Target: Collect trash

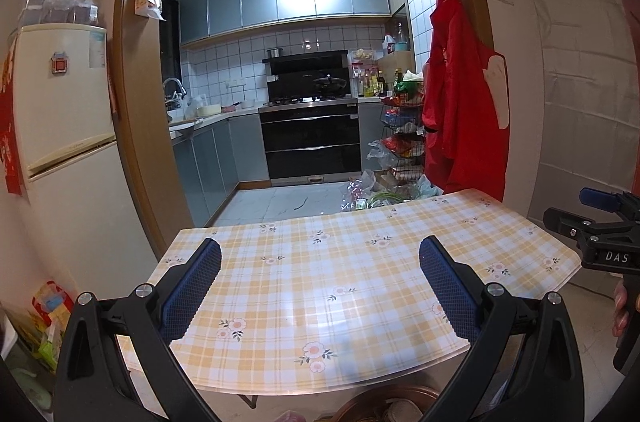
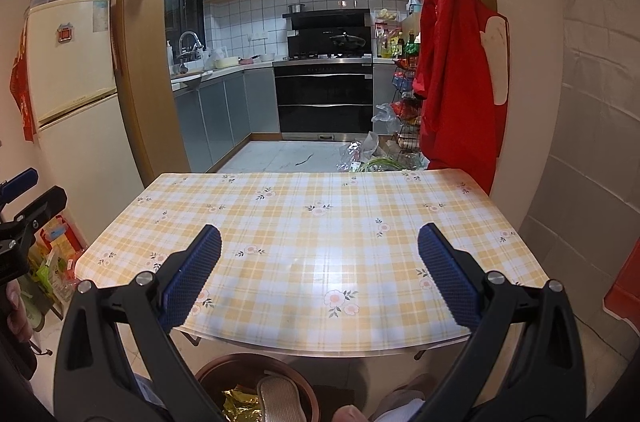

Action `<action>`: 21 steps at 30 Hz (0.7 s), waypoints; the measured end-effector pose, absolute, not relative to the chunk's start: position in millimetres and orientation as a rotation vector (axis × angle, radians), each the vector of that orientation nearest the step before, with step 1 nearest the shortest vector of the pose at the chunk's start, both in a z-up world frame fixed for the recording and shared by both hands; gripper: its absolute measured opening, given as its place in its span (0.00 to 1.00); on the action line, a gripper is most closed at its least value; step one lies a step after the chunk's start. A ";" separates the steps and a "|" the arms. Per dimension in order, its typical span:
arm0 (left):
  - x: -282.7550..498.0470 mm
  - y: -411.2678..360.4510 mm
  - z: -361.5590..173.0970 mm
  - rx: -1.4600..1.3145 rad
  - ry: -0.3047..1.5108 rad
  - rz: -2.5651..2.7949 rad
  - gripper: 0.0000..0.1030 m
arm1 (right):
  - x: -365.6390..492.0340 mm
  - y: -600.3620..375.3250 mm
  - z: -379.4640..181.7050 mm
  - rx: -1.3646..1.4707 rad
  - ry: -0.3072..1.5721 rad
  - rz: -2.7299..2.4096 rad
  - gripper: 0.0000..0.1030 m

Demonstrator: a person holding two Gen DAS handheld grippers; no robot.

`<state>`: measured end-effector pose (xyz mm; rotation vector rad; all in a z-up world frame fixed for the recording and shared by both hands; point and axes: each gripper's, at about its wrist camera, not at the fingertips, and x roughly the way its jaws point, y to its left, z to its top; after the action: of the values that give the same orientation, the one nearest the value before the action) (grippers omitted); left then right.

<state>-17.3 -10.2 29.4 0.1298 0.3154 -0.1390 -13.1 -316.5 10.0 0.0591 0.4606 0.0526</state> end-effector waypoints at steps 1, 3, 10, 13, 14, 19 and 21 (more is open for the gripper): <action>-17.2 -10.2 29.4 0.131 0.315 -0.138 0.94 | -12.8 -316.4 9.9 0.059 0.462 0.053 0.94; -17.0 -10.7 29.8 0.131 0.316 -0.136 0.94 | -14.3 -315.1 10.0 0.058 0.463 0.052 0.94; -16.3 -11.0 29.0 0.130 0.319 -0.129 0.94 | -13.7 -314.6 10.5 0.058 0.466 0.050 0.94; -15.9 -11.6 29.8 0.133 0.318 -0.129 0.94 | -13.8 -314.0 10.3 0.059 0.468 0.050 0.94; -16.3 -11.8 29.8 0.135 0.318 -0.129 0.94 | -13.8 -313.7 10.0 0.059 0.469 0.050 0.94; -17.3 -12.3 29.4 0.140 0.316 -0.136 0.94 | -12.7 -314.1 8.7 0.061 0.474 0.051 0.94; -16.9 -11.7 29.8 0.140 0.316 -0.139 0.94 | -12.0 -314.1 8.5 0.062 0.479 0.052 0.94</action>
<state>-16.9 -11.7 29.8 0.1397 0.3159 -0.1387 -12.0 -314.1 8.5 0.0618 0.4787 0.0517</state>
